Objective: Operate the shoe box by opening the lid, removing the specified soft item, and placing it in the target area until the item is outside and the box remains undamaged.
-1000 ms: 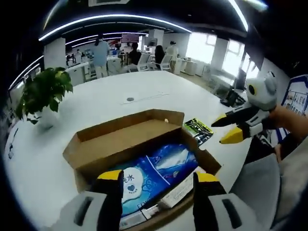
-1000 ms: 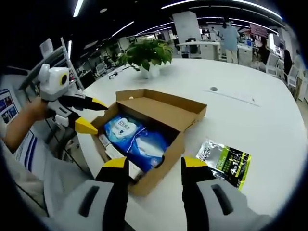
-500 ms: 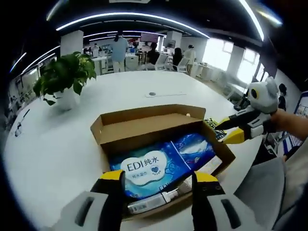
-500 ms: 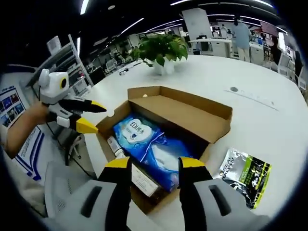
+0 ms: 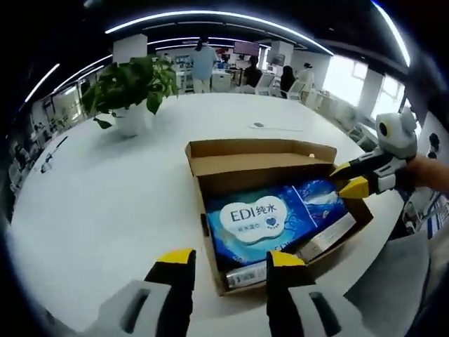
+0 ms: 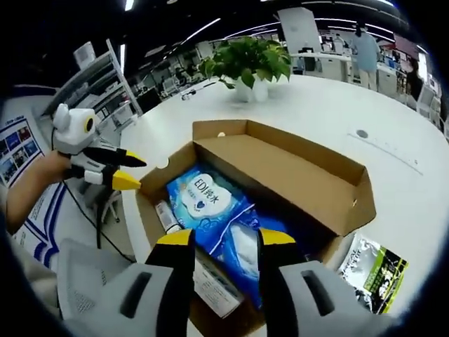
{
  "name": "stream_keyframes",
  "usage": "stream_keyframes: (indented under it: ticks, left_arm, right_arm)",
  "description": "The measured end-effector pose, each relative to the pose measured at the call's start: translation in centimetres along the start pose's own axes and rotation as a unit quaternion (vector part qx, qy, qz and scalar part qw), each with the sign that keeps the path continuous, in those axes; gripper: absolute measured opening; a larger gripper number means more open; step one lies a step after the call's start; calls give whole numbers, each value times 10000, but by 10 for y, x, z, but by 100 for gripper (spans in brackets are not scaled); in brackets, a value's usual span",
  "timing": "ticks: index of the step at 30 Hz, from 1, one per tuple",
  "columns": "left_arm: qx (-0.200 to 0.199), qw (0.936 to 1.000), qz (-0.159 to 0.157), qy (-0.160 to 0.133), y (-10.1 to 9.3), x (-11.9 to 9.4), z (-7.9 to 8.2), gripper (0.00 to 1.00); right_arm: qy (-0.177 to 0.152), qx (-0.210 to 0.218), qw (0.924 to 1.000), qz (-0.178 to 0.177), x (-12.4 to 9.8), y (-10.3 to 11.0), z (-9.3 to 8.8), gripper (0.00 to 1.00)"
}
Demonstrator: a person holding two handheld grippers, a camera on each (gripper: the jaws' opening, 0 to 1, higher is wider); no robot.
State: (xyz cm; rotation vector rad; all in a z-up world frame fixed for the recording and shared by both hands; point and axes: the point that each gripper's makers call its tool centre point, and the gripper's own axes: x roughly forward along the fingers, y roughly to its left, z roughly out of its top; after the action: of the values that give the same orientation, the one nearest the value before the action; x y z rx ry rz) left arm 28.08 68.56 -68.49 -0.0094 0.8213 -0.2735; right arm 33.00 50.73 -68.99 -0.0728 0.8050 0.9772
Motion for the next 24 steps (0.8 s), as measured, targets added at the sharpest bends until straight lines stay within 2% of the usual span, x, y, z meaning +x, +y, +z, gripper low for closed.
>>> stream_keyframes:
  ticks: [2,13,15,18,22,24]
  left_arm:
    - [-56,10000,45,68,5,1,-5,33]
    - [-315,9992,158,188,18,7,-21,22]
    - [-412,9986,200,261,21,9,-26,17]
    - [-704,9972,148,193,19,12,-25,15]
    - [-758,9969,31,198,13,17,-26,8]
    - [-687,9974,94,203,12,18,-27,8]
  right_arm:
    - [58,-52,10000,-7,7,0,2,31]
    - [381,-107,9992,93,41,3,-4,31]
    - [469,-90,9988,52,46,-1,-7,31]
    - [510,-103,9986,-9,50,-5,-8,30]
    - [556,-69,9984,5,57,-8,-8,30]
    - [575,-92,9983,-3,61,-9,-7,30]
